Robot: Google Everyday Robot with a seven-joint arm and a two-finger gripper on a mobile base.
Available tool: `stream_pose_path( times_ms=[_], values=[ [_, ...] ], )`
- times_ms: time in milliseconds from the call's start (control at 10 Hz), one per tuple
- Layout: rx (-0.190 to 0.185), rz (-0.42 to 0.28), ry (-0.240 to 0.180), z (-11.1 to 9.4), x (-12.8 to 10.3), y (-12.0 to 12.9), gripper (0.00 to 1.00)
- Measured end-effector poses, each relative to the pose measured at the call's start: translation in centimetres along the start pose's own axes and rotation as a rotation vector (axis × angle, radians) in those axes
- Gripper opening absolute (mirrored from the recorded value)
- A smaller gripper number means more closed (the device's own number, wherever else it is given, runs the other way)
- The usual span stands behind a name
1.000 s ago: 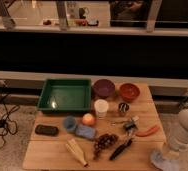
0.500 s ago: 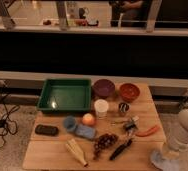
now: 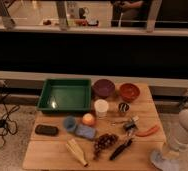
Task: Place towel in table surface
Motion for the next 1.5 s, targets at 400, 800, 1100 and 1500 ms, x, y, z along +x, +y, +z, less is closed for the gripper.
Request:
stream_pose_path(
  times_ms=[400, 800, 1100, 1500],
  values=[
    [0.032, -0.02, -0.018, -1.1, -0.4, 0.4, 0.0],
    [0.079, -0.067, -0.029, -3.1, -2.1, 1.3, 0.0],
    [0.122, -0.101, -0.041, -5.2, -3.4, 1.9, 0.0],
    [0.175, -0.137, -0.059, -7.2, -4.9, 1.3, 0.0]
  ],
)
